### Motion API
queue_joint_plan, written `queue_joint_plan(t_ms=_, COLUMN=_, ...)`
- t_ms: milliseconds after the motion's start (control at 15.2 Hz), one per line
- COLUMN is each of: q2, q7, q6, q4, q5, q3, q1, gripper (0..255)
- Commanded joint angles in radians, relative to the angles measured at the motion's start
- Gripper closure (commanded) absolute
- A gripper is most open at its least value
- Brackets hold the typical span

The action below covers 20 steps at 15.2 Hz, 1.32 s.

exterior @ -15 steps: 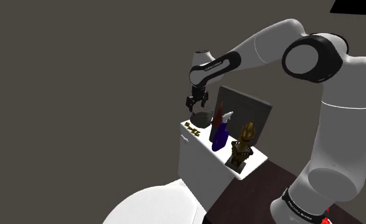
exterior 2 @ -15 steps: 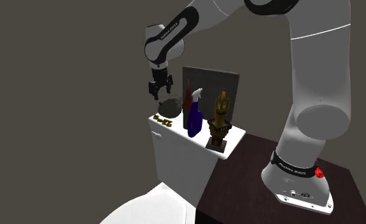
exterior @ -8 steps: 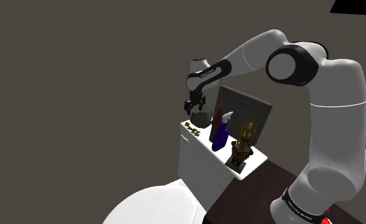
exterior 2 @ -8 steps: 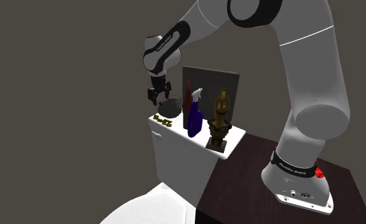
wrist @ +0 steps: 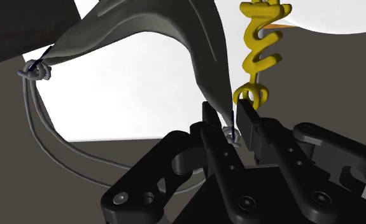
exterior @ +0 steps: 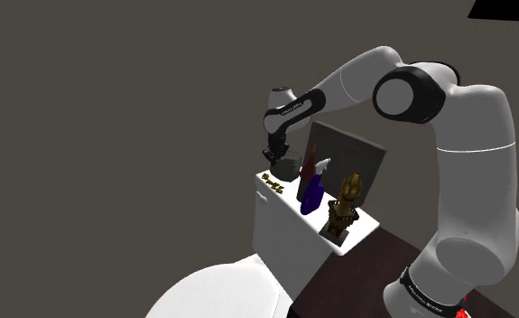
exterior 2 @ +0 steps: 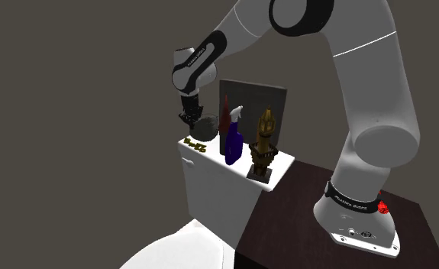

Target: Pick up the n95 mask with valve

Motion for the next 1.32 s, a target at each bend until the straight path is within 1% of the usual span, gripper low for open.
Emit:
queue_joint_plan(t_ms=0, q2=0.0, q7=0.0, q6=0.0, q4=0.0, q5=0.0, q3=0.0, q1=0.0, gripper=255)
queue_joint_plan(t_ms=330, q2=0.001, q7=0.0, q6=0.003, q4=-0.002, q5=0.0, q3=0.0, q1=-0.001, gripper=255)
queue_joint_plan(t_ms=1254, q2=-0.098, q7=-0.007, q6=-0.146, q4=0.048, q5=-0.002, q3=-0.002, q1=0.002, gripper=255)
